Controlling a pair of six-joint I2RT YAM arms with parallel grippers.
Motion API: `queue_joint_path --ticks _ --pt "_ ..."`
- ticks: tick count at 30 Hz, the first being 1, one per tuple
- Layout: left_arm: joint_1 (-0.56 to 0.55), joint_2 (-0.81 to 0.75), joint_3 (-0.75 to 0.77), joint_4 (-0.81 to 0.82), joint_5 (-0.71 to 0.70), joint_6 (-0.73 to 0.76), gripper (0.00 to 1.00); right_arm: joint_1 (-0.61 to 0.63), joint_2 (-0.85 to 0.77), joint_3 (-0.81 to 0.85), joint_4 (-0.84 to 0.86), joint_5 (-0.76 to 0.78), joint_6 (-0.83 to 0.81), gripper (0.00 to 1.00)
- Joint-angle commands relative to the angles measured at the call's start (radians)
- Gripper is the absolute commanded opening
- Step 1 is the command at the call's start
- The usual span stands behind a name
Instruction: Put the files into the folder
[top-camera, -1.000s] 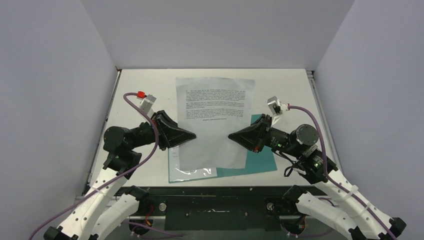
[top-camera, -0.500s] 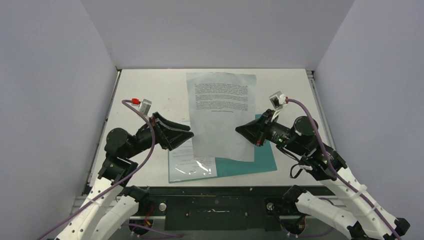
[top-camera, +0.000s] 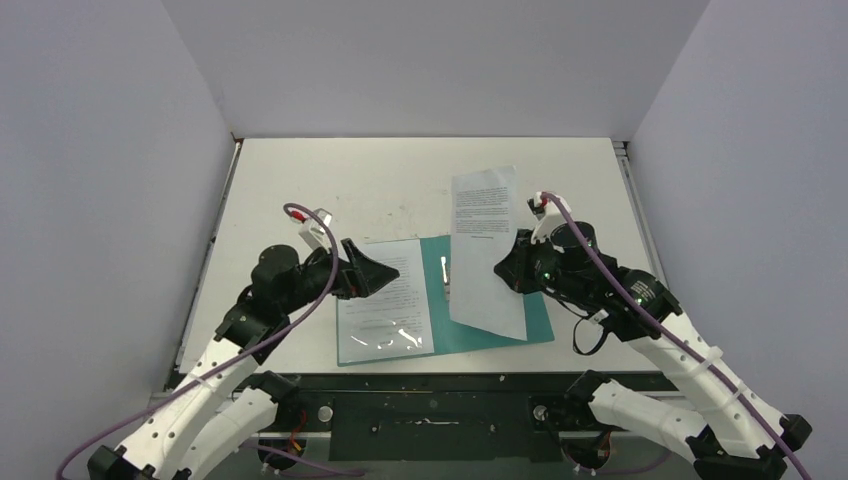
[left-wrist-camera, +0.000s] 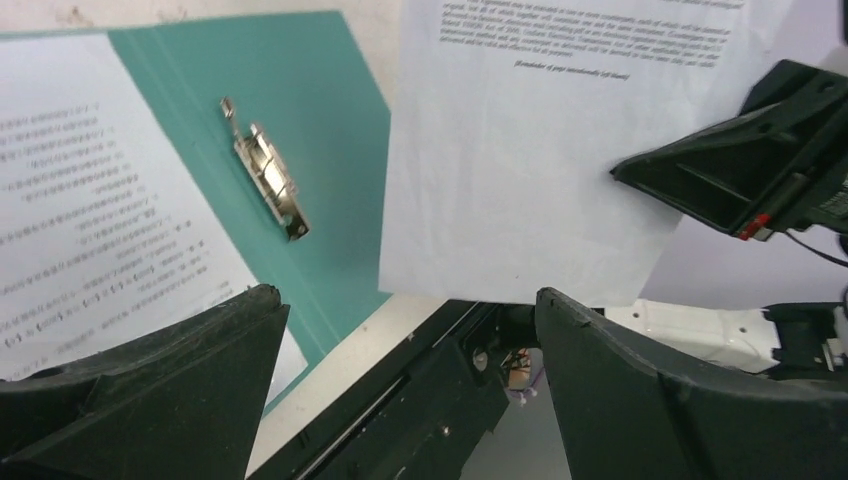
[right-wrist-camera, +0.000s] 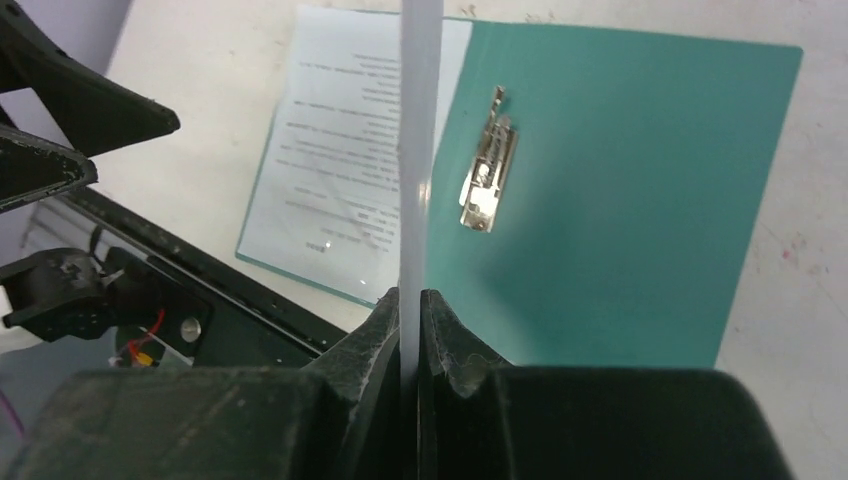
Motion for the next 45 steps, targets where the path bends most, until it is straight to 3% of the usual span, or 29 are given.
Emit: queue_joint_path --ticks 1,6,10,18,27,45 --pt "-0.071 0.055 -0.017 -0.059 -0.138 -0.006 0.96 -0.001 0.027 0.012 -0.084 0.111 0.028 0.05" --pt "-0.179 0.156 -0.024 -0.094 -0.257 -0.022 0.96 -0.015 0.064 -0.015 -0.09 0.135 0.031 0.05" --pt "-0.212 0.22 -0.059 -0.054 -0.275 -0.051 0.96 -0.048 0.102 -0.043 -0.056 0.093 0.013 0.05" --pt "-0.22 0.29 -0.121 0.009 -0.279 -0.072 0.97 -0.245 0.176 -0.089 0.042 -0.199 -0.055 0.05" --pt "-0.221 0.32 -0.182 0.085 -0.256 -0.098 0.97 -0.327 0.232 -0.13 0.132 -0.415 -0.05 0.05" --pt "-0.221 0.301 -0.203 0.121 -0.217 -0.094 0.97 -0.421 0.251 -0.163 0.106 -0.502 -0.068 0.05"
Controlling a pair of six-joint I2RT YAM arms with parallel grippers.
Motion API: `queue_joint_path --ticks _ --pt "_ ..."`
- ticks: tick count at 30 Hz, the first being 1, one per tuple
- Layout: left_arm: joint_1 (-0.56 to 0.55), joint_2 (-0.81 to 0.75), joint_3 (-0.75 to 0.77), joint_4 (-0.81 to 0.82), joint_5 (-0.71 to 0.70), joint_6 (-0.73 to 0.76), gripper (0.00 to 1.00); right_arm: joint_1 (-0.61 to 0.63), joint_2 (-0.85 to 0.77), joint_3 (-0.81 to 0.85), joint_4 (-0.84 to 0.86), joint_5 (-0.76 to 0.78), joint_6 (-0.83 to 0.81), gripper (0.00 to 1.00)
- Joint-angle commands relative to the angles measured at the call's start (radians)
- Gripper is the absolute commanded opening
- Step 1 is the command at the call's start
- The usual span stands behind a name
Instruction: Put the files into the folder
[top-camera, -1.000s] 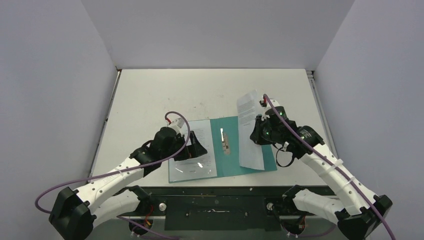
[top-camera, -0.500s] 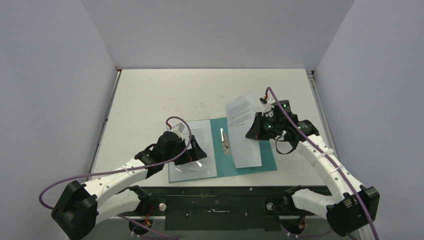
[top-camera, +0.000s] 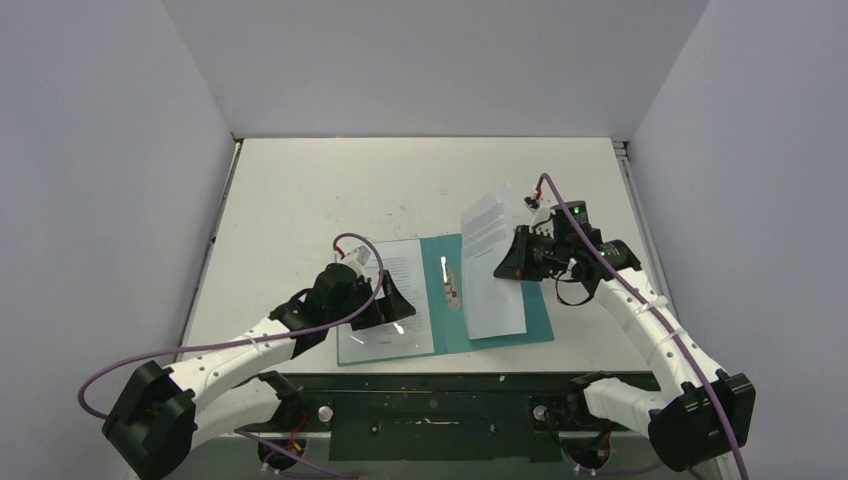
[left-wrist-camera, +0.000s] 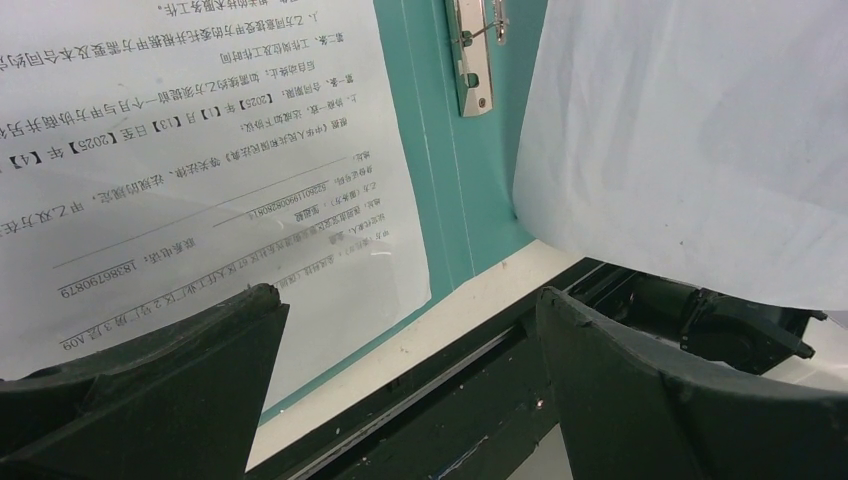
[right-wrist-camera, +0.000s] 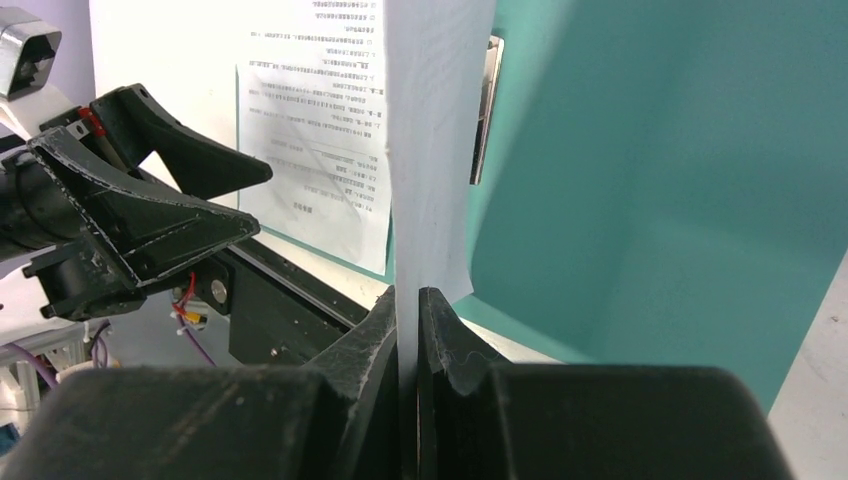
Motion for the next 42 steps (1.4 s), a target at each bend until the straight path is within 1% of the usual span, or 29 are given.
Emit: queue_joint_path --ticks 1,7,11,19,26,42 --pt "-0.005 -0.024 -0.003 0.061 0.022 0.003 0.97 -0.038 0.004 -0.005 0.031 -0.052 -0.007 0.05" --pt "-0.005 -0.035 -0.005 0.065 0.036 0.003 0.97 -0.089 0.006 -0.009 0.053 -0.134 0.014 0.05" --pt "-0.004 -0.043 -0.003 0.062 0.038 0.003 0.97 -0.102 0.007 -0.008 0.032 -0.123 -0.003 0.05" --pt "-0.003 -0.046 0.0 0.065 0.041 0.008 0.97 -0.104 0.017 -0.083 0.079 -0.122 -0.008 0.05" --pt "-0.003 -0.048 -0.001 0.061 0.04 0.013 0.97 -0.105 0.045 -0.106 0.101 -0.122 -0.03 0.05" --pt "-0.003 -0.028 0.004 0.071 0.047 0.019 0.97 -0.08 0.013 -0.036 0.059 -0.114 -0.07 0.05"
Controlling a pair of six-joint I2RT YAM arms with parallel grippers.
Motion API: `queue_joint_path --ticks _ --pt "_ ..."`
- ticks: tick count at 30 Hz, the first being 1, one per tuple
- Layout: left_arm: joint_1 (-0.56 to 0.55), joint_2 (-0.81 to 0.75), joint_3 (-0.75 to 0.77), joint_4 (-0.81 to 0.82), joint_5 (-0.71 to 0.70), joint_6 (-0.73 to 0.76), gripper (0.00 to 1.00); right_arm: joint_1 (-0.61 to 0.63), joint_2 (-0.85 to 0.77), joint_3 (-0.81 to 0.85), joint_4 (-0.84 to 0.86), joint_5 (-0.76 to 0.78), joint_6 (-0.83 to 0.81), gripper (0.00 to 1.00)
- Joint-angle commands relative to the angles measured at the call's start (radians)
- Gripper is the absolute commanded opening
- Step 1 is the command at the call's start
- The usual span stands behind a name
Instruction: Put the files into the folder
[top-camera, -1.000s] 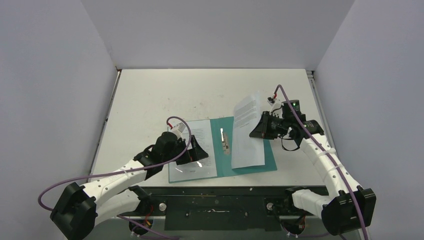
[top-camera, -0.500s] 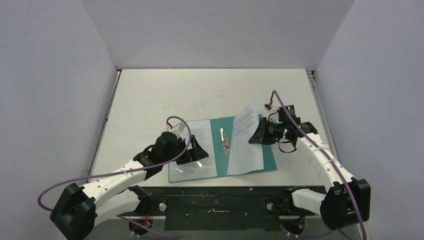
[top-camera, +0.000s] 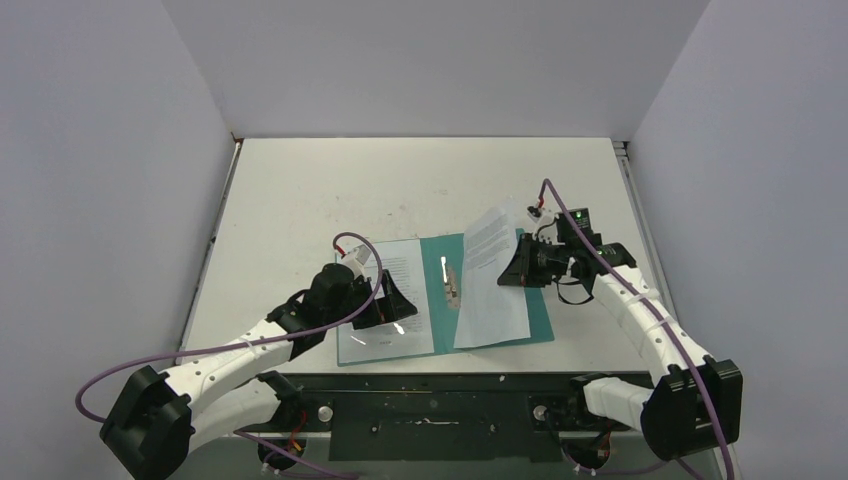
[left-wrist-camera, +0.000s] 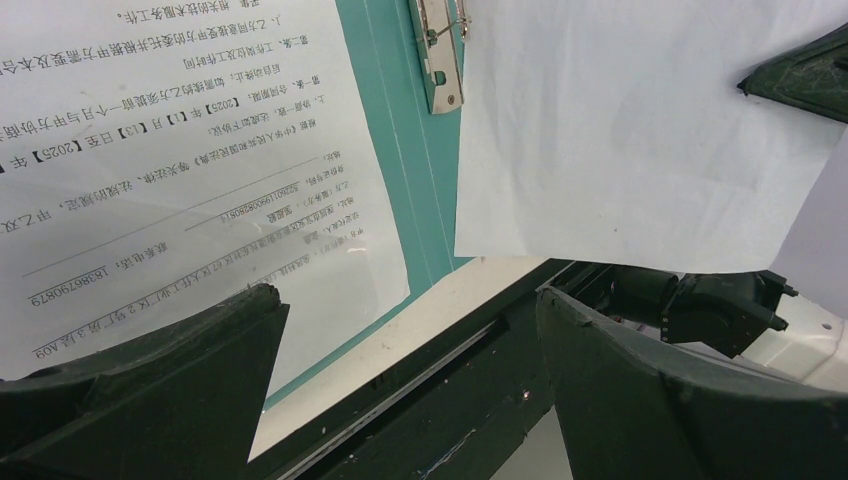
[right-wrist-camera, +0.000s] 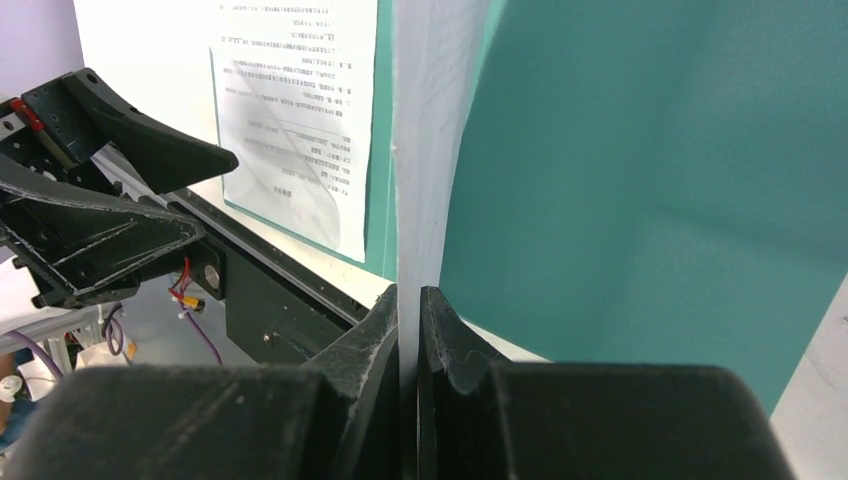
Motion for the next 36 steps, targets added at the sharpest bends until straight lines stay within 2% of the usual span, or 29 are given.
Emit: queue_joint_path --ticks 1,13,36 --pt "-0.003 0.004 0.01 0.049 0.017 0.018 0.97 0.02 -0.038 0.07 0.006 -0.003 -0.02 0.05" --pt "-0.003 0.009 0.011 0.049 0.025 0.018 0.97 0.085 -0.034 0.069 0.033 0.041 0.012 0.05" --pt "-0.003 -0.014 0.007 0.042 0.017 0.019 0.97 0.087 0.02 0.017 0.081 0.067 -0.009 0.05"
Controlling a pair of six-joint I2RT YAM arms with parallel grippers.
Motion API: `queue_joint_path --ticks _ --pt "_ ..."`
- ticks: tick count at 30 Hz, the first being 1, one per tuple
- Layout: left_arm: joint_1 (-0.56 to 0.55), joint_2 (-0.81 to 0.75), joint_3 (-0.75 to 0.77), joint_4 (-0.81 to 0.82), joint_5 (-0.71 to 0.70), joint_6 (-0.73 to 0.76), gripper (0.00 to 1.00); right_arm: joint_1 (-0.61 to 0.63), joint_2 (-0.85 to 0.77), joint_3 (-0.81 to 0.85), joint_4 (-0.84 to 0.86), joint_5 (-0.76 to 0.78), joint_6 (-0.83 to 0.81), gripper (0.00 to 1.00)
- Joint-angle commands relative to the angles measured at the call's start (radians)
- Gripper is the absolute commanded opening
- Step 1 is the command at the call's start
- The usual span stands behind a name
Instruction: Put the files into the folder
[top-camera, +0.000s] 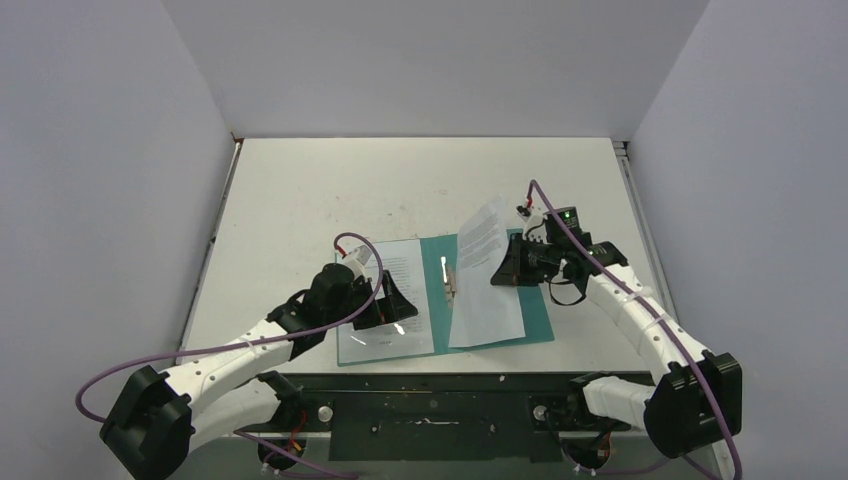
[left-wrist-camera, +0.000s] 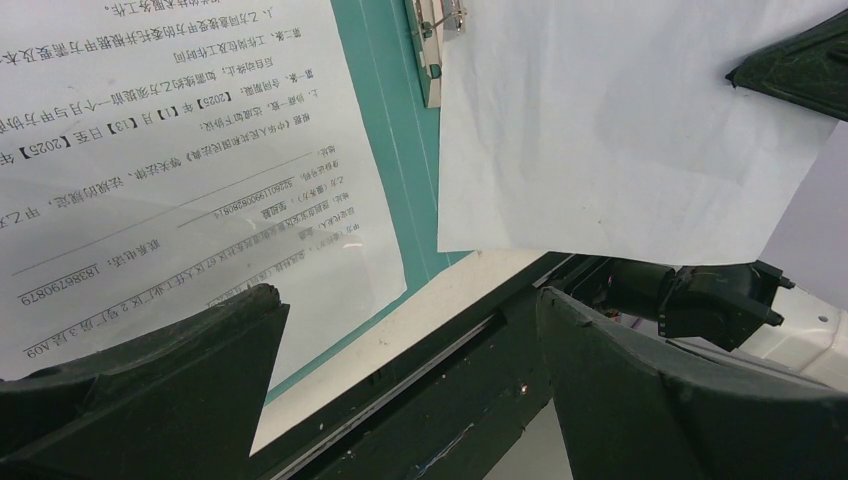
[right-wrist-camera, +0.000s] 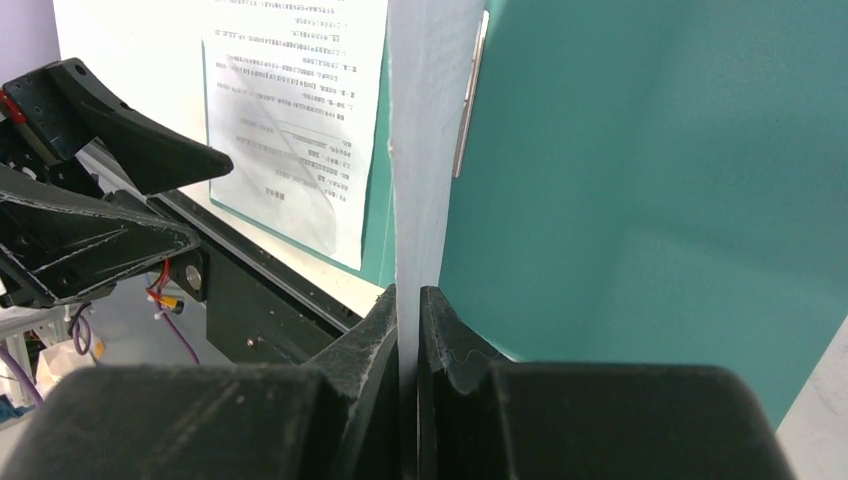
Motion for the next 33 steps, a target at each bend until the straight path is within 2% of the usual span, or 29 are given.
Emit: queue_joint_path --ticks 1,10,21,27,33 --pt "-0.003 -0.016 0.007 0.04 0.003 0.02 0.97 0.007 0.011 -0.004 0.055 0.009 -0.016 0.05" --pt "-0.003 -0.004 0.007 0.049 0.01 0.023 0.97 0.023 0.057 0.012 0.034 0.021 -0.09 0.05" --pt "-0.003 -0.006 0.018 0.037 0.033 0.051 0.97 0.104 0.136 0.094 -0.013 0.149 -0.151 0.05" --pt "-0.003 -0.026 0.013 0.019 0.039 0.063 0.97 0.117 0.174 0.135 -0.045 0.208 -0.169 0.06" --pt "-0.003 -0.043 0.011 0.005 0.045 0.07 0.97 0.119 0.194 0.116 -0.026 0.202 -0.152 0.07"
